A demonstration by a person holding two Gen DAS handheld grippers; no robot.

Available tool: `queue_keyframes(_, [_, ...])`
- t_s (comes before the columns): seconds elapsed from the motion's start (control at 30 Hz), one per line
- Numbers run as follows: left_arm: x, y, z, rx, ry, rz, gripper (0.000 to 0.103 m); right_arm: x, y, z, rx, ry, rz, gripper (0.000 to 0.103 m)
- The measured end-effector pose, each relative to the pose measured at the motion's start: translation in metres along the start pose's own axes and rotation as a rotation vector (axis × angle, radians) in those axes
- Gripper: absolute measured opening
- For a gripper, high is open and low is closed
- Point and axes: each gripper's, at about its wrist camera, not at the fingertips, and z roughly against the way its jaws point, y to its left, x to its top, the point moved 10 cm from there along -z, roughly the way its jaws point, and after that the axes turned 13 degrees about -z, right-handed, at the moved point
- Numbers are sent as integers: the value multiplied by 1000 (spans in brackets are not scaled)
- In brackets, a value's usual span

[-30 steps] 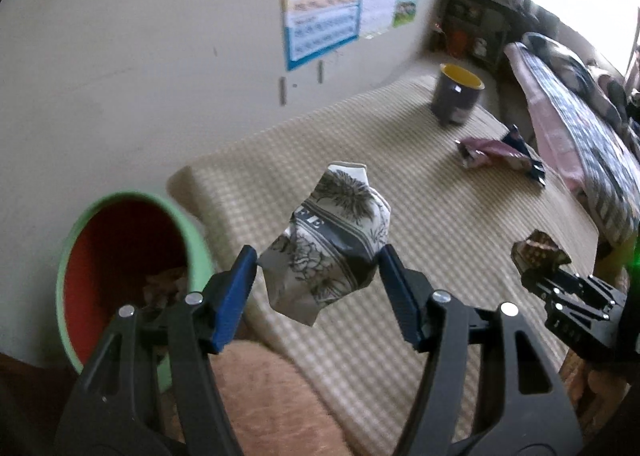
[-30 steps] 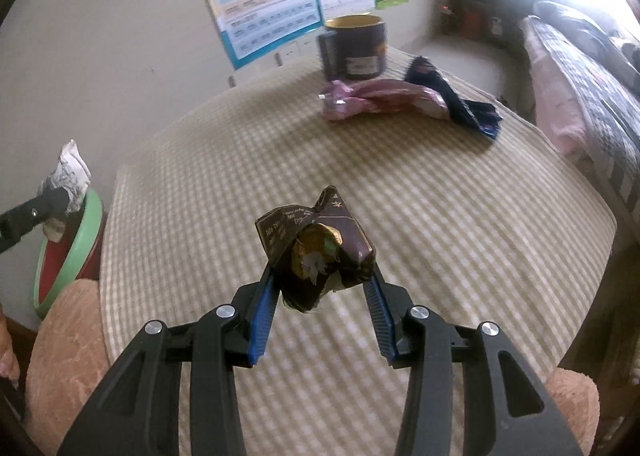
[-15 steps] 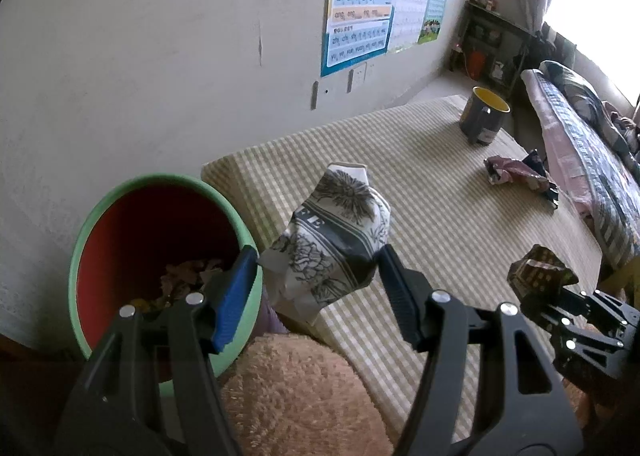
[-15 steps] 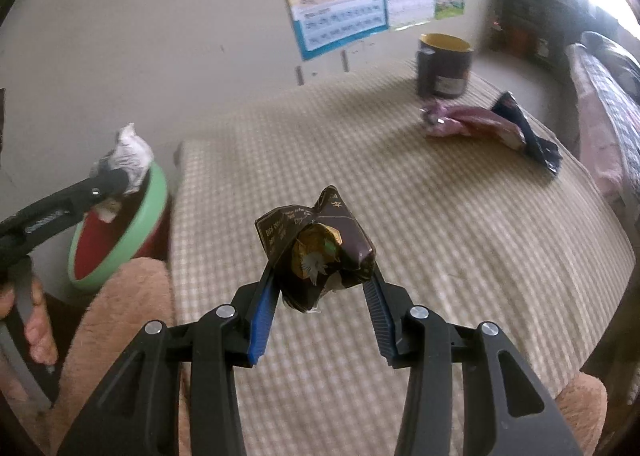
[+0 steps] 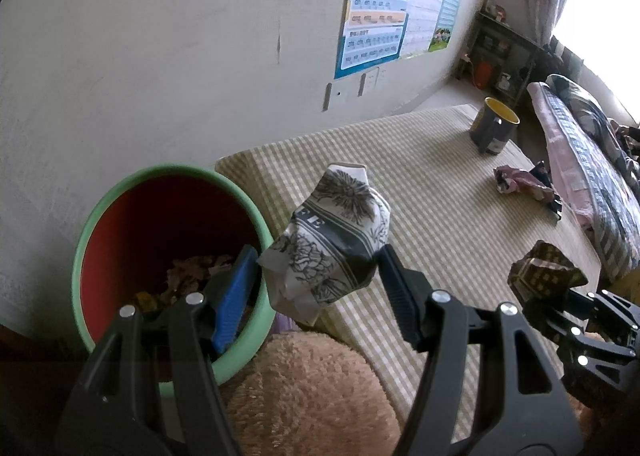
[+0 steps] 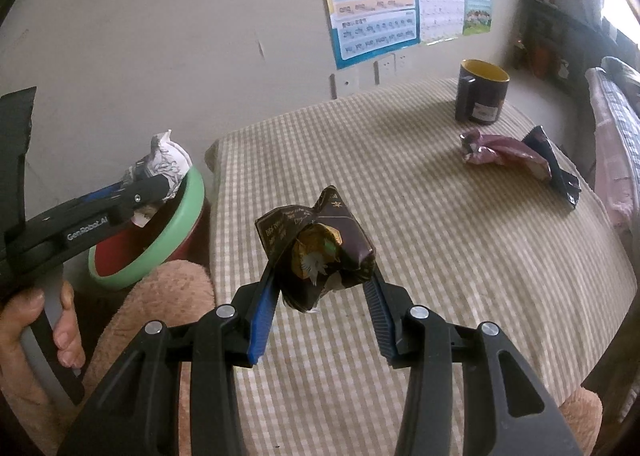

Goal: Collect trash
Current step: 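Carry the white patterned wrapper and brown foil wrapper over the green bin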

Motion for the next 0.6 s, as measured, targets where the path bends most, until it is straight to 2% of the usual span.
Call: queue_keyframes(0.6, [-10, 35, 5, 36, -2, 55, 60, 9, 47, -7, 37, 4, 97, 42])
